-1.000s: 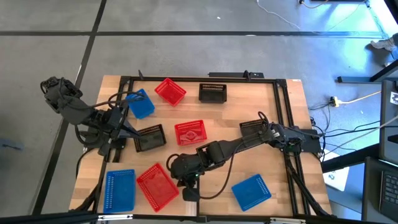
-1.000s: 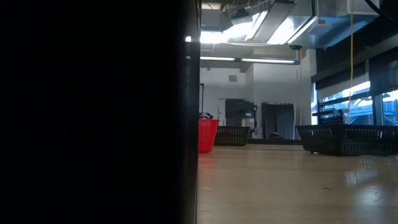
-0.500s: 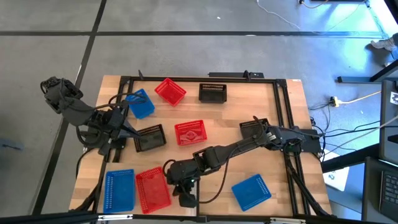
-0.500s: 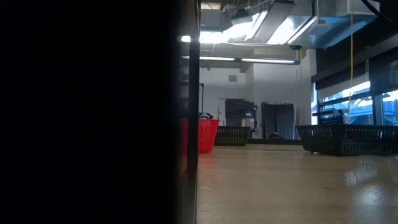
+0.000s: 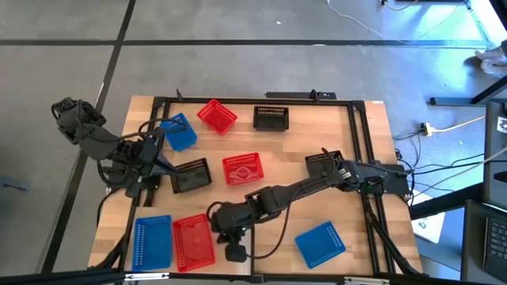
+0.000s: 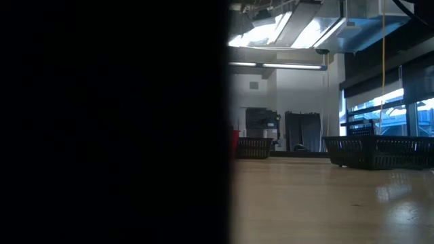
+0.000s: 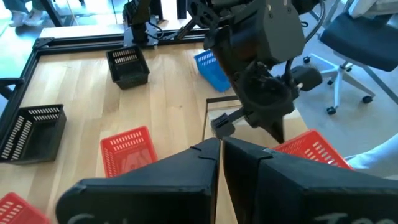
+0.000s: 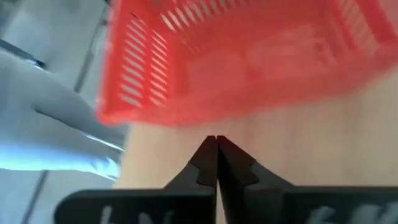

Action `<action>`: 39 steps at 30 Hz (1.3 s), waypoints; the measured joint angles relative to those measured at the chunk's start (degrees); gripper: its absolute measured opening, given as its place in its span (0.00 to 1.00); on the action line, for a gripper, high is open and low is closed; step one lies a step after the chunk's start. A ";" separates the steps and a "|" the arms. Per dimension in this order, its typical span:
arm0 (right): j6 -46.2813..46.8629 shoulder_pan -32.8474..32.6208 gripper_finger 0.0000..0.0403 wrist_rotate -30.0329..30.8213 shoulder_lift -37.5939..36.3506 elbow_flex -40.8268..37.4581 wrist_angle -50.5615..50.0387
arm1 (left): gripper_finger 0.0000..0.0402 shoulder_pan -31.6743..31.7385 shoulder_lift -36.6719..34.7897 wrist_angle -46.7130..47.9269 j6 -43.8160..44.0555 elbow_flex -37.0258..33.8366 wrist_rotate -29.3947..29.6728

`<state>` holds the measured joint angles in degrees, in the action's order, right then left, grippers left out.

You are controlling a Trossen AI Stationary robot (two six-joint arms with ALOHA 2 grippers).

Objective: Stack baskets on shelf by color
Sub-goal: Put the center black bin on the shelf

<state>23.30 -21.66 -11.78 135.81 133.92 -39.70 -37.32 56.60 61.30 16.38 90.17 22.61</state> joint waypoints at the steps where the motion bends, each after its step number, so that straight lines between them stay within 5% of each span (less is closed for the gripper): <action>1: -0.26 -0.01 0.00 1.04 -0.27 0.27 -1.86 | 0.03 0.00 0.02 0.03 0.02 0.00 0.00; 6: 1.15 -0.35 0.00 7.32 -4.52 0.98 -9.58 | 0.03 0.00 0.00 0.04 0.07 0.00 0.00; 17: 21.60 0.22 0.00 29.02 -14.14 1.15 -33.61 | 0.03 0.00 0.11 0.66 0.50 0.00 0.03; 25: 20.96 7.07 0.00 29.10 -16.46 1.10 -50.45 | 0.03 1.84 0.76 0.76 1.52 0.00 5.34; 32: 2.36 17.49 0.01 24.67 -16.44 0.40 -50.45 | 0.03 7.20 1.65 0.81 3.71 0.00 9.62; 39: -9.01 29.07 0.15 18.32 -16.51 0.40 -50.32 | 0.03 11.23 1.88 0.81 7.54 0.00 9.81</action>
<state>14.29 7.41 6.54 119.31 134.32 -90.02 -26.09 58.48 62.11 23.92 90.17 32.41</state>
